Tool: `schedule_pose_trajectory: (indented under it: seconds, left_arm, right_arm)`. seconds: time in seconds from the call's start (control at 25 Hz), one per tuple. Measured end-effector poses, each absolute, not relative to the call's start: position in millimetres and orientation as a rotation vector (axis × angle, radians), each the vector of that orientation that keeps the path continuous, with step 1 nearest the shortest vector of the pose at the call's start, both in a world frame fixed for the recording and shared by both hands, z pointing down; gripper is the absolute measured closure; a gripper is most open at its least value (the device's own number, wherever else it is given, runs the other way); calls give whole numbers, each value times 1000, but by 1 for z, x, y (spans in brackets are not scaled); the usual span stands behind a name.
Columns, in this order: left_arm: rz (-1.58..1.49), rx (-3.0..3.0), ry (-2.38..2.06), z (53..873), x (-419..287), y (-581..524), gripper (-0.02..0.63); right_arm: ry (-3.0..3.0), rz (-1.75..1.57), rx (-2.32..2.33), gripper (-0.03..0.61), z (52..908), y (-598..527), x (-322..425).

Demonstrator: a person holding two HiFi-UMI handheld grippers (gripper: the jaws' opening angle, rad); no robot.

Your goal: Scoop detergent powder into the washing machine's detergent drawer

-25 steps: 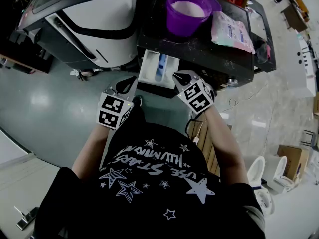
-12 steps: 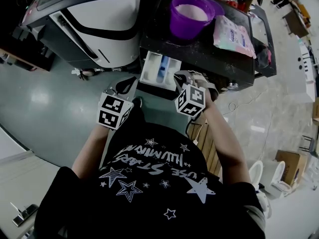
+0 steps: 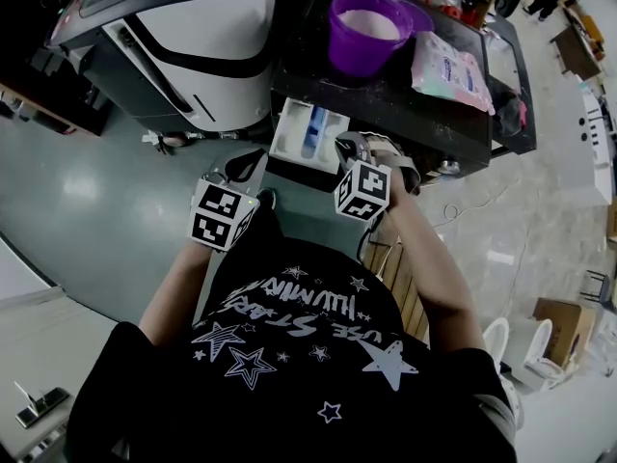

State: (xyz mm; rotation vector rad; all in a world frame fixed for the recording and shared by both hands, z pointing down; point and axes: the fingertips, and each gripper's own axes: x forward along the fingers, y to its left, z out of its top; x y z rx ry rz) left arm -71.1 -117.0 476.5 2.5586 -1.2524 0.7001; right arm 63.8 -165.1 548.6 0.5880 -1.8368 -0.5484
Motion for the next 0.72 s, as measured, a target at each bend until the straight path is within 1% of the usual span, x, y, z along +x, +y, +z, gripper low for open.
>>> schedule_pose_trajectory:
  seconds: [0.16, 0.36, 0.72]
  left_arm:
    - [709, 2552, -1261, 475, -70, -111, 612]
    - [706, 2543, -1289, 468, -64, -97, 612]
    - [717, 2475, -1378, 461, -65, -54, 612]
  right_arm:
    - [-1864, -520, 630, 541, 543, -161, 66]
    - [-1996, -375, 769, 541, 520, -151, 74]
    - [-2352, 102, 940, 543, 483, -122, 79]
